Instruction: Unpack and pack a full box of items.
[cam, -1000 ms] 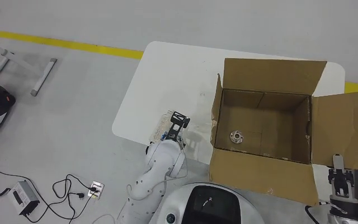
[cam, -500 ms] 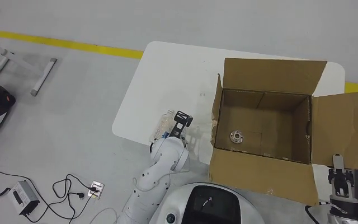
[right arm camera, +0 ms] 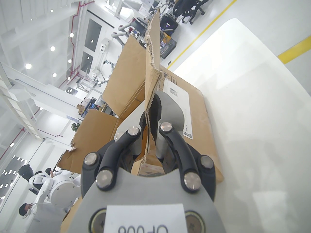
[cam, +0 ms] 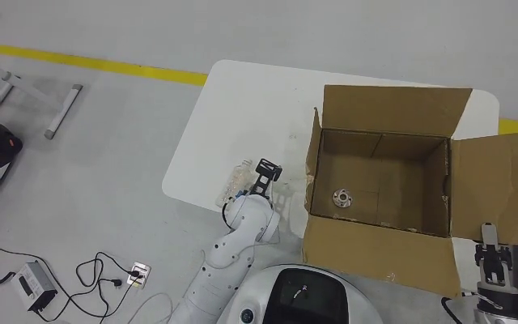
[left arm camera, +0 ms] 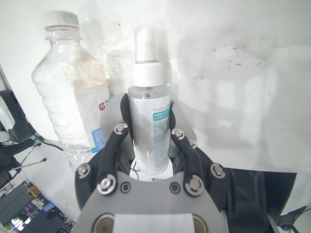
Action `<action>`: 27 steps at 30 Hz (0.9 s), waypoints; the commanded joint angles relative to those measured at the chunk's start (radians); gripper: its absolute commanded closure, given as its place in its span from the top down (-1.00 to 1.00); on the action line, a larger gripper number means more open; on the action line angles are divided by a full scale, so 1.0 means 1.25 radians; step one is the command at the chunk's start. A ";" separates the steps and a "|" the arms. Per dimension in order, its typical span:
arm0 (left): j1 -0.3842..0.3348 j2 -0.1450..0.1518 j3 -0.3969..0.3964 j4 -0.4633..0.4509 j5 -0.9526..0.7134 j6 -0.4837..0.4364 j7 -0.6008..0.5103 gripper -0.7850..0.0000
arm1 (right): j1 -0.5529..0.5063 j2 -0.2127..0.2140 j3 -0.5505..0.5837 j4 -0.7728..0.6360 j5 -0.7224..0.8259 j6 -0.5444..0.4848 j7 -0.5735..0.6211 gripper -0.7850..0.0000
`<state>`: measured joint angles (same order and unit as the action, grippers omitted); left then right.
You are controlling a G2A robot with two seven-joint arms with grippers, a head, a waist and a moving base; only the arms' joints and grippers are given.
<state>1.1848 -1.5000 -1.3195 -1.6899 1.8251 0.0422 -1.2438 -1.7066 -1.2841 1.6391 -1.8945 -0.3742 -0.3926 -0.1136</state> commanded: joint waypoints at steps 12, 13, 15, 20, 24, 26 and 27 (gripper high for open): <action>0.018 -0.002 0.012 -0.064 0.021 -0.007 0.001 1.00 | 0.000 0.000 0.000 0.000 0.000 0.000 0.000 -0.19; 0.022 -0.002 0.013 -0.078 0.021 -0.012 0.003 1.00 | 0.000 0.000 0.000 0.000 0.000 0.000 0.000 -0.08; 0.031 -0.001 0.016 -0.107 0.034 -0.020 -0.002 1.00 | 0.000 0.000 0.000 0.000 0.000 0.000 0.000 1.00; 0.042 -0.002 0.022 -0.187 0.038 -0.036 -0.013 1.00 | 0.000 0.000 0.000 0.000 0.000 0.000 0.000 1.00; 0.044 -0.003 0.031 -0.262 0.037 -0.055 -0.024 1.00 | 0.000 0.000 0.000 0.000 0.000 0.000 0.000 1.00; 0.043 -0.003 0.036 -0.294 0.042 -0.067 -0.031 1.00 | 0.004 0.000 0.003 -0.006 0.004 0.006 -0.001 1.00; 0.041 -0.004 0.037 -0.311 0.037 -0.068 -0.037 1.00 | 0.005 0.000 0.008 -0.012 0.006 0.005 -0.002 1.00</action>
<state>1.2383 -1.5040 -1.2754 -2.0529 1.8759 -0.0397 -1.2825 -1.7028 -1.2843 1.6429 -1.9016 -0.3702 -0.3870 -0.1144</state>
